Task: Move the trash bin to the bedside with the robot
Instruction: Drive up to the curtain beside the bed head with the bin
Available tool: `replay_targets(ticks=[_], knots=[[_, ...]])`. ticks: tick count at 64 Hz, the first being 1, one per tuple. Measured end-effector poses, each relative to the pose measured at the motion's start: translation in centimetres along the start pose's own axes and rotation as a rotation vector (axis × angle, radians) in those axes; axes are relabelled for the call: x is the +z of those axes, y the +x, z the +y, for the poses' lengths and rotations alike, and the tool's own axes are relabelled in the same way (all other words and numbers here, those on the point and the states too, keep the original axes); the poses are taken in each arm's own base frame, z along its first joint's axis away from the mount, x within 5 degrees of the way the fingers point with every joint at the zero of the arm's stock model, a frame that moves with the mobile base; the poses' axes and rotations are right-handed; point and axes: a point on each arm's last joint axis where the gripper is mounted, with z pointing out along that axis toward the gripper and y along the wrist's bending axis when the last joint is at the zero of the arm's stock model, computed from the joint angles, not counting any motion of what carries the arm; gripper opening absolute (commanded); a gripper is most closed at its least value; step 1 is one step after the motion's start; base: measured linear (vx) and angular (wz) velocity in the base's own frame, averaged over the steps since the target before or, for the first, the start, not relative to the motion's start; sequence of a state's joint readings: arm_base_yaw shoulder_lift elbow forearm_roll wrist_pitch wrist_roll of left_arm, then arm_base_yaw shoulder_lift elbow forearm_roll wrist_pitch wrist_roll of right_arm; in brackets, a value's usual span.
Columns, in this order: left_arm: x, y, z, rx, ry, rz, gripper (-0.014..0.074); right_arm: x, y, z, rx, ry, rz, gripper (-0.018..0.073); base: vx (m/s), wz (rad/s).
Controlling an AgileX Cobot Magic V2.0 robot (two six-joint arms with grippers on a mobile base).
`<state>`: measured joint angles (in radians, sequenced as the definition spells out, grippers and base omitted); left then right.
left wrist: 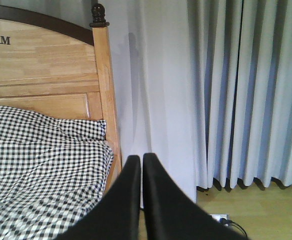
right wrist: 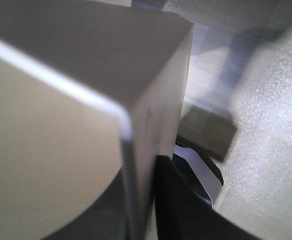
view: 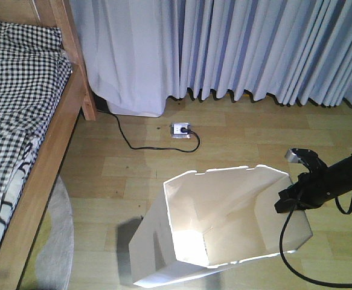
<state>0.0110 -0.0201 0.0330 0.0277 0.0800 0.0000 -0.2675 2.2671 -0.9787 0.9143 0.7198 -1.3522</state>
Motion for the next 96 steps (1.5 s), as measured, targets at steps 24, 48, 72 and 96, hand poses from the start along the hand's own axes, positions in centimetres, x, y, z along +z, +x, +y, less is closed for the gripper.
replay_targets(ticks=[24, 48, 72, 96], knots=[[0.0, 0.0, 0.0, 0.0, 0.0, 0.0, -0.0006, 0.0, 0.0, 0.0, 0.0, 0.0, 0.0, -0.0003, 0.18, -0.03], [0.0, 0.0, 0.0, 0.0, 0.0, 0.0, -0.0006, 0.0, 0.0, 0.0, 0.0, 0.0, 0.0, -0.0003, 0.15, -0.02], [0.0, 0.0, 0.0, 0.0, 0.0, 0.0, -0.0006, 0.0, 0.0, 0.0, 0.0, 0.0, 0.0, -0.0003, 0.17, 0.0], [0.0, 0.0, 0.0, 0.0, 0.0, 0.0, -0.0006, 0.0, 0.0, 0.01, 0.0, -0.001, 0.0, -0.0003, 0.2, 0.09]])
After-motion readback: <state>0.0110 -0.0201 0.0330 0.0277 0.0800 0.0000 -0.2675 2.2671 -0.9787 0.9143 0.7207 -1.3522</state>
